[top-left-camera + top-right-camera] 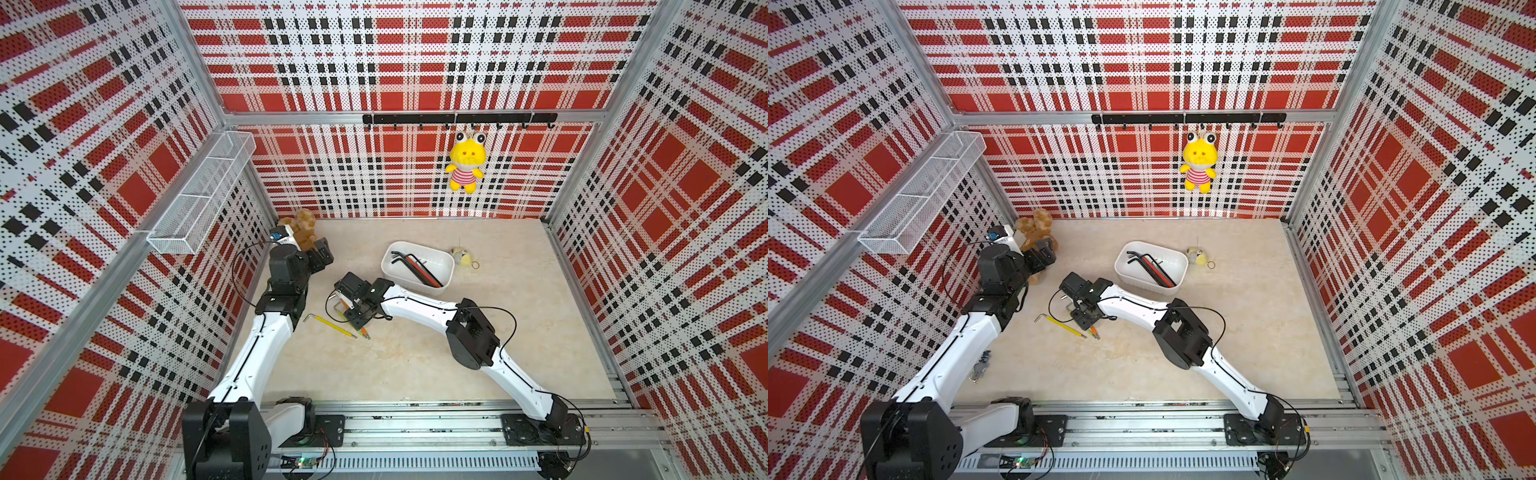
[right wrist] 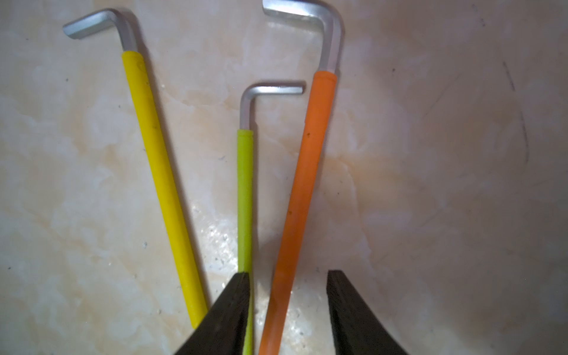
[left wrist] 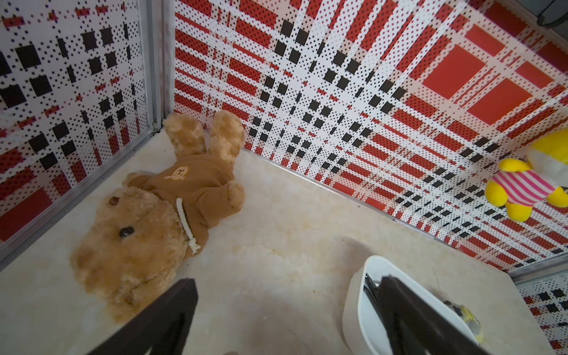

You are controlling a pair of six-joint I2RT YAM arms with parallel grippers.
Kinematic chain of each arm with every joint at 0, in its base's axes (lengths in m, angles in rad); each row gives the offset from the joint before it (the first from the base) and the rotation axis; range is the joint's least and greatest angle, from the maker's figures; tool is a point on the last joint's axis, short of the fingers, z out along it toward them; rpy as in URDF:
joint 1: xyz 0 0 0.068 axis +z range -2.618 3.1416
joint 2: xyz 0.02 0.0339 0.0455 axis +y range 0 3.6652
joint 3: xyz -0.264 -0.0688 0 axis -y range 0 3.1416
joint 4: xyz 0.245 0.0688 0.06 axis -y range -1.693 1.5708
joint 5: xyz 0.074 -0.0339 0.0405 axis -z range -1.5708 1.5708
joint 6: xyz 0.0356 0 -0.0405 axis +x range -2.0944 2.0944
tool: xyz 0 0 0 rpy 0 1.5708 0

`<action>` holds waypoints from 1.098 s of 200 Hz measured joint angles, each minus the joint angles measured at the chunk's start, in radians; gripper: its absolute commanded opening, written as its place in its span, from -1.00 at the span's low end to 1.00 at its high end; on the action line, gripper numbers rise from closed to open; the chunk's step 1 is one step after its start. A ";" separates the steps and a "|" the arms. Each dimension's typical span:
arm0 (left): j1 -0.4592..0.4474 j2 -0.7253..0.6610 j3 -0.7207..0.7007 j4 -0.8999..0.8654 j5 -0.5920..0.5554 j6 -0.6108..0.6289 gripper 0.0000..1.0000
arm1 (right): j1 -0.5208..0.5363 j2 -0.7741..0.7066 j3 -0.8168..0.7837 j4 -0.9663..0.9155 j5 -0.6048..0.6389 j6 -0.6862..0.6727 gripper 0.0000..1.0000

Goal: Put the hex key on the desktop into the storage box
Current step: Pick up the Allen key from the center of the board.

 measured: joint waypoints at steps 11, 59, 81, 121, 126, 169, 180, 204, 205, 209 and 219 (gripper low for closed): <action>0.002 -0.011 0.000 0.001 -0.001 0.000 0.98 | 0.001 0.005 0.010 0.000 0.003 0.002 -0.06; 0.006 -0.021 -0.003 0.014 -0.002 0.000 0.98 | 0.001 0.018 0.035 -0.011 0.021 0.017 -0.08; 0.009 -0.021 -0.005 0.019 -0.001 0.000 0.98 | 0.003 0.029 0.035 -0.025 0.031 0.021 -0.08; 0.014 -0.025 -0.016 0.024 0.001 -0.004 0.98 | 0.023 0.035 0.037 -0.037 0.067 0.023 -0.10; 0.014 -0.025 -0.016 0.024 0.001 -0.005 0.99 | 0.025 0.035 0.037 -0.038 0.072 0.023 -0.11; 0.018 -0.034 -0.020 0.030 0.001 -0.007 0.98 | 0.032 0.038 0.040 -0.043 0.087 0.049 -0.24; 0.018 -0.036 -0.021 0.031 0.001 -0.007 0.98 | 0.032 0.038 0.039 -0.042 0.082 0.057 -0.39; 0.018 -0.041 -0.023 0.031 0.001 -0.007 0.98 | 0.032 0.038 0.039 -0.043 0.072 0.080 -0.65; 0.018 -0.041 -0.023 0.031 0.001 -0.007 0.98 | 0.032 0.038 0.039 -0.043 0.071 0.076 -0.65; 0.018 -0.042 -0.023 0.031 0.001 -0.007 0.98 | 0.032 0.038 0.039 -0.044 0.071 0.086 -0.67; 0.018 -0.045 -0.024 0.031 0.001 -0.007 0.98 | 0.031 0.038 0.039 -0.044 0.069 0.086 -0.68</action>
